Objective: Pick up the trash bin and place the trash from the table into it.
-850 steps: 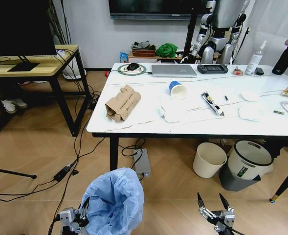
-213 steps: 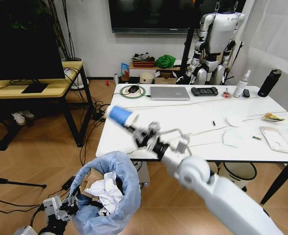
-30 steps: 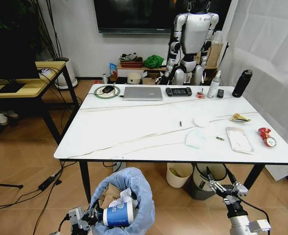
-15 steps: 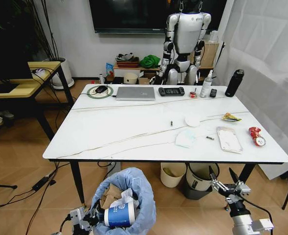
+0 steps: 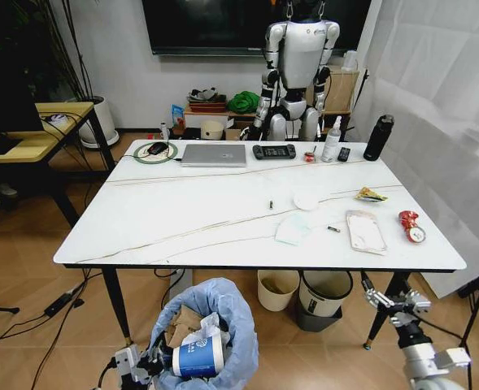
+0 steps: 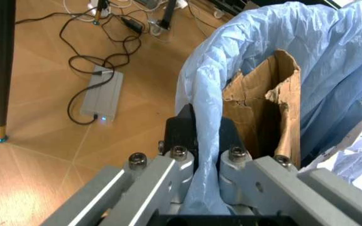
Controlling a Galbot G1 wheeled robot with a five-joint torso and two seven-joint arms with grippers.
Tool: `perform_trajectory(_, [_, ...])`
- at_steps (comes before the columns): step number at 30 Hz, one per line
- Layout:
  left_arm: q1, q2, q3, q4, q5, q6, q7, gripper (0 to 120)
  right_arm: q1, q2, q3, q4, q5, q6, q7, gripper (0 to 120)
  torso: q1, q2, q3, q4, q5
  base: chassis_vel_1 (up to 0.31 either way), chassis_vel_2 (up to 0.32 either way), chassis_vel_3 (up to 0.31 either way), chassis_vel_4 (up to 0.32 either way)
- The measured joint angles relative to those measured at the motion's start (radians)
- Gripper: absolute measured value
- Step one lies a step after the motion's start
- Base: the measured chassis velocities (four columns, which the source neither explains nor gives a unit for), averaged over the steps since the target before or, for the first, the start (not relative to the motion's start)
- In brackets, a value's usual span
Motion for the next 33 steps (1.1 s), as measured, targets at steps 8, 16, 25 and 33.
perform_trajectory(8, [0.007,-0.014,-0.030,-0.009,0.009,0.000,0.002,0,0.058,-0.156,-0.054,-0.014,-0.042,-0.064,0.048,100,0.000,0.000,0.000,0.0003,-0.0001,0.000,0.000,0.000,0.000])
perform_trajectory(16, [0.020,-0.031,-0.067,-0.024,0.023,-0.003,0.004,0,0.124,-0.260,-0.127,-0.034,-0.053,-0.166,0.060,100,0.000,0.000,0.000,0.0003,0.0000,0.000,0.000,0.000,0.000])
perform_trajectory(25, [0.023,-0.053,-0.082,-0.042,0.036,-0.004,0.004,0,0.214,-0.300,-0.192,-0.120,-0.071,-0.216,0.088,100,0.000,0.000,0.000,0.0002,0.0000,0.000,0.000,0.000,0.000])
perform_trajectory(33, [0.027,-0.069,-0.082,-0.043,0.050,-0.004,0.004,0,0.309,-0.308,-0.248,-0.196,-0.080,-0.231,0.110,97,0.000,0.000,0.000,0.0003,0.0000,0.000,0.000,0.000,0.000])
